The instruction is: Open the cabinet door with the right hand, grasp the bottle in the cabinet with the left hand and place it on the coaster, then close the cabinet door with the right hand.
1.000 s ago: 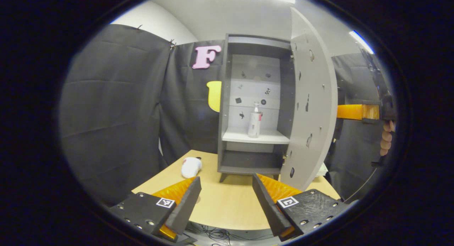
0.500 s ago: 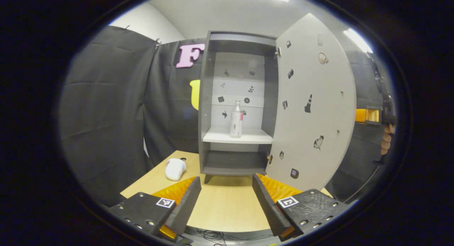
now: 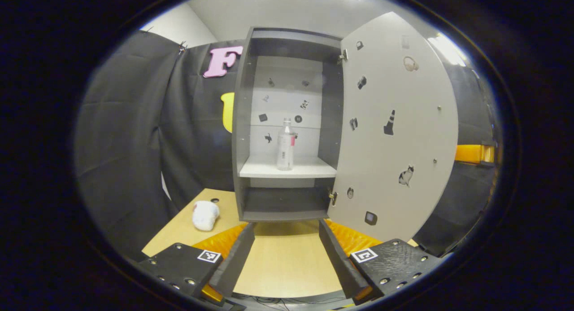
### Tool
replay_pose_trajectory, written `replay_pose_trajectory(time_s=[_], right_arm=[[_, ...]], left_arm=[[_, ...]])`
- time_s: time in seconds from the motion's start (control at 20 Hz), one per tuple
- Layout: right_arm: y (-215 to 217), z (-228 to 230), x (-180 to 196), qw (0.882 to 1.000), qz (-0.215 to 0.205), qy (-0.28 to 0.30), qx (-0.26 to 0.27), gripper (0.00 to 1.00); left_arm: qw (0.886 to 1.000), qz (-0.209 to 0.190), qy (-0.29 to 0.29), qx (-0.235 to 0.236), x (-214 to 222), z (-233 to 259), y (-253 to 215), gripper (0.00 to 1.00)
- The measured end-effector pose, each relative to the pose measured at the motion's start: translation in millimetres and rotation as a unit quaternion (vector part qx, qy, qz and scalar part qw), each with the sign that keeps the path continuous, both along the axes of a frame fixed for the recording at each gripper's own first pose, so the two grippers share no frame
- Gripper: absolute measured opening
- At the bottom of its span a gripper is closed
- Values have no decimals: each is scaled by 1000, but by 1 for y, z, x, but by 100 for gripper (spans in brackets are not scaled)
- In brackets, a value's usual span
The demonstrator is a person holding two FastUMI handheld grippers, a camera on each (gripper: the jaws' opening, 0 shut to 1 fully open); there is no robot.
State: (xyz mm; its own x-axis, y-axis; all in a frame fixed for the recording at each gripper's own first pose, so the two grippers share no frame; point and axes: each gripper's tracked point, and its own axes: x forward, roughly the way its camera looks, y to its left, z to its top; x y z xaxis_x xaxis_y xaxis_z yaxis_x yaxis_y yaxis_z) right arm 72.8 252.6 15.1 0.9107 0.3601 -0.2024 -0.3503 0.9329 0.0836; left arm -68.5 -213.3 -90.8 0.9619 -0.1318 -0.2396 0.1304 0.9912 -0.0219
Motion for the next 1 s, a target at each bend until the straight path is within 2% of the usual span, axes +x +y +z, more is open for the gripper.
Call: replay_pose_trajectory(time_s=[0.15,0.25,0.45,0.6,0.65,0.7,0.8,0.85,0.9,0.95,1.0], right_arm=[[-28,-8,-3,996,-88,15,-18,7],[-33,-11,-11,991,-131,27,-3,3],[-48,-17,-18,977,-209,38,14,3],[-76,-16,-20,960,-275,44,18,3],[-84,-14,-20,955,-292,40,24,0],[-91,-11,-20,951,-307,34,24,3],[-111,-6,-20,942,-334,23,2,3],[-118,-2,-17,940,-342,15,-6,0],[-124,3,-12,937,-350,7,-9,3],[-127,6,-5,935,-354,1,-9,0],[-129,7,3,935,-355,0,-9,3]], left_arm=[[999,-35,-3,-18,26,3,8,91],[999,-53,-6,-12,39,4,20,88],[996,-89,-13,-8,61,6,50,89],[994,-108,-17,-8,68,4,72,88],[993,-113,-20,-5,69,4,80,88],[993,-114,-23,-1,71,4,88,88],[993,-113,-24,6,75,3,100,89],[993,-114,-25,6,77,4,103,89],[993,-114,-27,5,80,6,104,89],[993,-114,-28,3,85,8,104,88],[993,-114,-29,2,90,11,103,89]])
